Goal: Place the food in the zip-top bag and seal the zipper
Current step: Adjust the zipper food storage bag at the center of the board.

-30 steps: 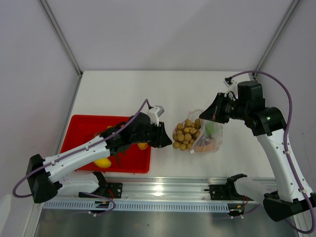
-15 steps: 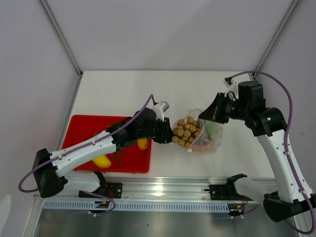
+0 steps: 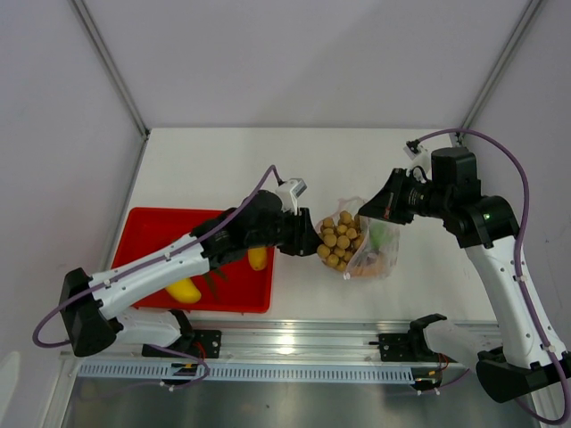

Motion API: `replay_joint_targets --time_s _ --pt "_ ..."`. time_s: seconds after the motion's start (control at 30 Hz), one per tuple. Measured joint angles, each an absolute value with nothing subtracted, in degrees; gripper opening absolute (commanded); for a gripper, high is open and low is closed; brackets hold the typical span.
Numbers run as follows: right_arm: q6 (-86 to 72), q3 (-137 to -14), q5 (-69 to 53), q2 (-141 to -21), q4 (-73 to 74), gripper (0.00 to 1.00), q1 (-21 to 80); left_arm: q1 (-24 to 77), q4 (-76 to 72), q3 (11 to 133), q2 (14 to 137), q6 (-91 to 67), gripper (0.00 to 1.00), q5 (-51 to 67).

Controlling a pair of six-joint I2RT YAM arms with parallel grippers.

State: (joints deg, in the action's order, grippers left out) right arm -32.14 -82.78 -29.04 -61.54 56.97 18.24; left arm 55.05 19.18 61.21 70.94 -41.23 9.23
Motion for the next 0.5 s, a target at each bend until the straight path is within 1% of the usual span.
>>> replay_joint_targets --time_s 0.27,0.33,0.37,0.4,0.43,0.5 --pt "-32.40 -82.50 -29.02 -61.32 56.88 0.00 18.24 55.05 20.58 63.16 74.54 -42.19 0.29 7.64" --pt "-32.40 -82.50 -29.02 -61.28 56.88 0.00 18.24 55.05 20.95 63.16 74.65 -42.15 0.24 7.20" --pt "-32.40 -82.50 -29.02 -61.28 56.86 0.00 18.24 55.05 21.06 63.16 74.63 -42.11 0.20 6.94" --pt "-32.40 -82.48 -29.02 -61.28 56.86 0.00 18.24 55.05 21.12 63.16 74.65 -42.09 0.13 6.57" --pt "-32.40 -82.41 -29.02 -61.28 56.84 0.00 18.24 55.05 21.30 63.16 74.65 -42.02 0.08 6.11" --pt "-32.40 -82.35 -29.02 -61.28 56.86 0.00 18.24 55.05 21.78 63.18 74.65 -41.95 0.01 5.37"
